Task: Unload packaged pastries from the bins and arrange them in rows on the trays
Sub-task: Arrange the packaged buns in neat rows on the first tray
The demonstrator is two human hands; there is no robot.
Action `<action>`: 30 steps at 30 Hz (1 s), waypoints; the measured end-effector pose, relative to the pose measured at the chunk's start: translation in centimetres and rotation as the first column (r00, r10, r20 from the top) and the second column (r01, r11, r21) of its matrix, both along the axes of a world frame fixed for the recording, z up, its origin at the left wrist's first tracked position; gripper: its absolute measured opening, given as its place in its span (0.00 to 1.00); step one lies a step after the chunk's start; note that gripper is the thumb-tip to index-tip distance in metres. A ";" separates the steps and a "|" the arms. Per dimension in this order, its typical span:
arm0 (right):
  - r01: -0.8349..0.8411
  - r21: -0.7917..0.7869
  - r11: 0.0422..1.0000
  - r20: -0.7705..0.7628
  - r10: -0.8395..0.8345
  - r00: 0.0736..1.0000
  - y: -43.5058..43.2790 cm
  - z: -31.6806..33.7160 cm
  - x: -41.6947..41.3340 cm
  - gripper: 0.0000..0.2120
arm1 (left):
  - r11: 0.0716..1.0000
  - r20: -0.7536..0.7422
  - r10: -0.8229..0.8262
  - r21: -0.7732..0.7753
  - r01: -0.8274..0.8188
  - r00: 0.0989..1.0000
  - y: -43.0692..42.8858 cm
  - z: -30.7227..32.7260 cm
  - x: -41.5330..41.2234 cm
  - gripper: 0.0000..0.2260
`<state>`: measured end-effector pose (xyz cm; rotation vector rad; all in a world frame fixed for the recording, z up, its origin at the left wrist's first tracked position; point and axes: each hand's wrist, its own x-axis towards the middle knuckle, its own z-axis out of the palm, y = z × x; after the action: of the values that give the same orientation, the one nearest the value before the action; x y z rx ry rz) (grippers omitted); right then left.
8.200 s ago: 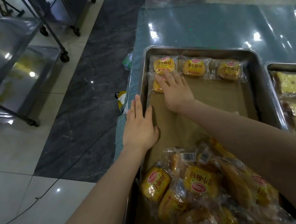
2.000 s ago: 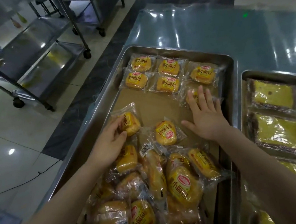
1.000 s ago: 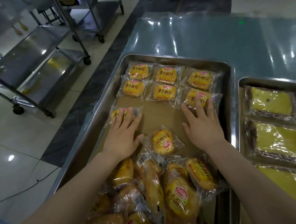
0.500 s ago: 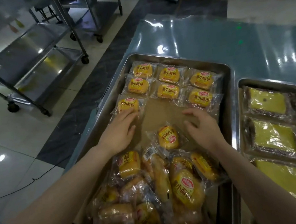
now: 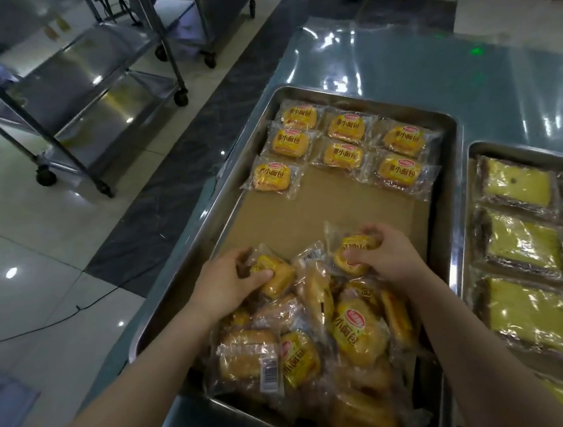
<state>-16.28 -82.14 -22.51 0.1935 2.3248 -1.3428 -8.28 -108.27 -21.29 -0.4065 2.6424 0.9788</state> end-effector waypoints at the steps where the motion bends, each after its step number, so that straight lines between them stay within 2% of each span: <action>1: 0.055 -0.040 0.998 -0.007 -0.055 0.998 0.2 0.1 0.2 0.21 | 0.997 0.046 0.052 0.058 -0.054 0.998 0.1 0.1 -0.1 0.32; 4: 0.200 -0.121 0.972 -0.046 -0.207 0.977 1.0 0.7 0.3 0.15 | 0.949 0.177 0.184 0.223 -0.221 0.967 -0.1 0.4 -0.5 0.20; 7: 0.341 -0.185 0.922 -0.144 -0.368 0.918 2.0 1.2 -0.1 0.14 | 0.869 0.234 0.259 0.366 -0.332 0.937 -0.6 0.6 -0.5 0.20; 11: 0.503 -0.202 0.840 -0.158 -0.535 0.830 3.1 1.1 -0.4 0.13 | 0.778 0.169 0.334 0.506 -0.372 0.927 -0.7 0.7 -0.8 0.16; 13: 0.561 -0.227 0.796 -0.096 -0.591 0.801 3.3 1.0 -0.4 0.15 | 0.768 0.121 0.375 0.514 -0.382 0.919 -0.6 0.6 -1.4 0.13; 15: 0.556 -0.211 0.804 -0.098 -0.584 0.806 3.5 1.1 -0.2 0.19 | 0.773 0.078 0.397 0.509 -0.379 0.915 -0.3 0.7 -2.2 0.13; 18: 0.417 0.092 0.904 -0.322 -0.369 0.872 3.2 1.1 0.7 0.29 | 0.751 0.055 0.393 0.558 -0.354 0.918 0.3 1.2 -3.5 0.14; 20: 0.347 0.309 0.885 -0.516 -0.151 0.843 3.0 1.0 1.1 0.36 | 0.749 0.044 0.375 0.574 -0.330 0.926 0.9 1.5 -4.4 0.15; 22: 0.235 0.500 0.833 -0.609 0.146 0.780 2.9 1.1 0.8 0.35 | 0.756 0.034 0.356 0.577 -0.309 0.934 1.4 1.8 -5.2 0.14; 24: -0.049 0.631 0.774 -0.483 0.442 0.756 3.2 0.8 0.0 0.27 | 0.756 0.027 0.339 0.587 -0.289 0.940 1.9 2.0 -5.9 0.13; 26: -0.329 0.647 0.687 -0.273 0.613 0.742 3.6 0.0 -0.5 0.22 | 0.757 0.008 0.328 0.596 -0.268 0.945 2.3 2.2 -6.4 0.12; 28: -0.412 0.645 0.644 -0.180 0.651 0.737 3.8 -0.8 -0.7 0.22 | 0.757 -0.012 0.329 0.601 -0.256 0.944 2.5 2.2 -6.7 0.10; 30: -0.359 0.657 0.662 -0.155 0.585 0.796 3.2 -1.5 -0.5 0.23 | 0.753 -0.014 0.332 0.606 -0.256 0.943 2.8 2.2 -7.2 0.09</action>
<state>-16.82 -78.90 -23.97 -0.5067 2.7629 -0.3536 -15.48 -105.47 -19.09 -0.6305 2.2164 1.9164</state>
